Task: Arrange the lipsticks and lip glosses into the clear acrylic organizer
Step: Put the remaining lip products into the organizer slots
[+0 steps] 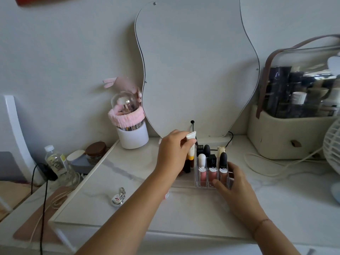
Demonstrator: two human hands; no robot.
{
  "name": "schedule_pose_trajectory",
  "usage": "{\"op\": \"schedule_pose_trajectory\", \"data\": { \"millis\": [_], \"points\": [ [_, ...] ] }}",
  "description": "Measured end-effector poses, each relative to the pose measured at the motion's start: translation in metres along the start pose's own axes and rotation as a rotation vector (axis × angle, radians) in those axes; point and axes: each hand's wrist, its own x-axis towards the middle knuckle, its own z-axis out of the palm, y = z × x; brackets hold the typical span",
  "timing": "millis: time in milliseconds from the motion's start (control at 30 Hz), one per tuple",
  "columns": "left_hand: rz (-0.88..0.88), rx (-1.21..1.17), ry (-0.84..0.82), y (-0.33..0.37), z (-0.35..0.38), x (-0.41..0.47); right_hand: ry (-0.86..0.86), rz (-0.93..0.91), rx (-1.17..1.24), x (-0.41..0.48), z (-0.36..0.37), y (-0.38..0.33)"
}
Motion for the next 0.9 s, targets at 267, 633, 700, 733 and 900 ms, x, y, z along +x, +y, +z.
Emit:
{"op": "schedule_pose_trajectory", "data": {
  "millis": [267,633,700,733,900],
  "points": [
    [-0.024,0.005,-0.039,0.004,0.006,0.008,0.008,-0.012,0.011,0.000,0.000,0.001],
    [0.009,0.240,-0.015,-0.003,0.009,0.019,0.013,-0.022,0.005,-0.001,-0.001,-0.001],
    [0.022,0.272,-0.027,-0.006,0.010,0.019,0.015,-0.022,0.003,-0.001,-0.001,-0.001],
    [0.029,0.292,-0.031,-0.008,0.011,0.019,0.016,-0.020,0.001,-0.001,0.000,-0.001],
    [0.070,0.359,-0.022,-0.015,0.012,0.018,0.022,-0.020,-0.004,0.000,0.000,-0.001]
  ]
}}
